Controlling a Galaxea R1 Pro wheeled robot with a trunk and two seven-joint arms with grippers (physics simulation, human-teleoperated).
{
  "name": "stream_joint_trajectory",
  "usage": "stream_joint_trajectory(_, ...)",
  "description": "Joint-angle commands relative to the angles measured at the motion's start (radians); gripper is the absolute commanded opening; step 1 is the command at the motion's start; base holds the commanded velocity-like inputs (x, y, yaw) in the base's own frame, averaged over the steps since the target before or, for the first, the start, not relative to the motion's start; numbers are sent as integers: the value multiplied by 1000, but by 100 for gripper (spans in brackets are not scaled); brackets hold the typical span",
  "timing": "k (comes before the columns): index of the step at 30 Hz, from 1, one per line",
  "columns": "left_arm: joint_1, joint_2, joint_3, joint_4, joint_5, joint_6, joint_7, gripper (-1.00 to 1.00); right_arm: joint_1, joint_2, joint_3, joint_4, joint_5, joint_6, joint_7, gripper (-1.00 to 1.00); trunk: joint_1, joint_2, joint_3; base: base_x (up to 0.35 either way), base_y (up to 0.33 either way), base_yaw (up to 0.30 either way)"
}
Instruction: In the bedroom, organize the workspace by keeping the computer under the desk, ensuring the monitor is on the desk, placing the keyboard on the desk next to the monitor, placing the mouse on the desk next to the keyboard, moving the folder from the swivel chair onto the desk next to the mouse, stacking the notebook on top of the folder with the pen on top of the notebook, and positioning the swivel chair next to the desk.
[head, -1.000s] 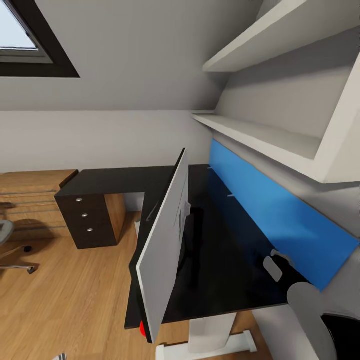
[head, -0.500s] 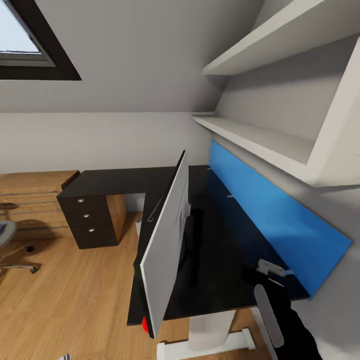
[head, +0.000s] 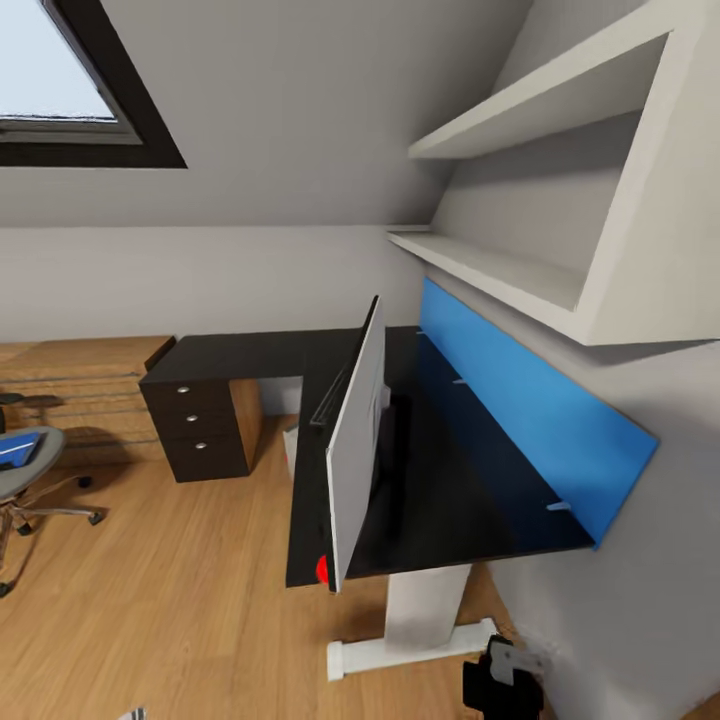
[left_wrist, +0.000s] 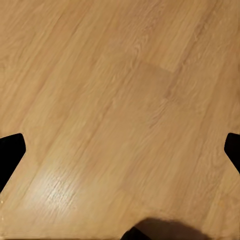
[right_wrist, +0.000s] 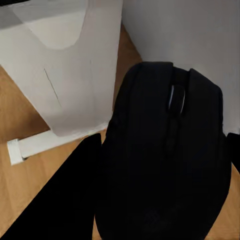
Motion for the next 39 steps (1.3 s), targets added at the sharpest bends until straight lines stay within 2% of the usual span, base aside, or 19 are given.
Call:
stream_joint_trajectory(1,0,0,-1,-2,6,4,3,100,1,-1,12,18,-1,-17,-4,-100,-4,6,2,-313,77,0)
stream_joint_trajectory(4,0,2,-2,-1,-1,6,2,100,3,-1,95,151,9,-163,-3,-100,-12,20,8,-121,26,0)
stream_joint_trajectory(5,0,2,-2,5,-2,6,2,100,3,-2,109,180,11,-190,-3,-100,-12,20,8,-39,8,0)
stream_joint_trajectory(7,0,3,-1,33,-2,5,2,100,3,-2,123,210,17,-226,-4,-100,-12,20,8,-25,5,0)
stream_joint_trajectory(10,0,5,-3,161,-11,-10,1,100,3,-1,136,234,34,-292,-5,-100,-12,20,8,-9,2,0)
stream_joint_trajectory(11,0,5,-3,207,-23,-38,1,100,3,0,138,239,39,-312,-5,-100,-12,20,8,-3,1,0)
stream_joint_trajectory(13,0,3,-3,290,-61,-133,1,100,3,2,141,259,44,-340,-6,-100,-12,20,8,-2,0,0)
stream_joint_trajectory(14,0,0,-3,370,-107,-240,1,100,3,5,144,296,46,-353,-6,-100,-12,20,8,0,0,0)
stream_joint_trajectory(17,0,-4,-2,433,-169,-319,1,100,3,7,146,334,47,-373,-6,-100,-12,20,8,0,20,0)
stream_joint_trajectory(20,0,-9,-1,449,-190,-340,1,100,3,7,145,346,47,-417,-5,-100,-12,20,8,0,176,0)
stream_joint_trajectory(21,0,-44,-1,456,-211,-352,1,100,3,21,145,415,48,-467,-5,-100,-12,20,8,0,295,156)
stream_joint_trajectory(22,0,-50,-1,455,-217,-352,1,100,2,34,145,440,49,-477,-4,-100,-12,20,8,0,297,188)
stream_joint_trajectory(25,0,-57,-1,456,-231,-353,2,100,2,61,144,497,50,-535,-3,-100,-12,20,6,0,300,217)
stream_joint_trajectory(29,0,-60,-1,457,-238,-353,2,100,1,75,144,570,77,-663,0,-100,-12,20,3,0,301,239)
stream_joint_trajectory(32,0,-61,-1,457,-239,-353,2,100,1,77,144,589,93,-688,1,-100,-12,20,1,0,302,244)
stream_joint_trajectory(39,0,-60,-2,457,-239,-352,4,100,1,79,144,605,99,-697,5,-100,-12,20,-4,0,302,178)
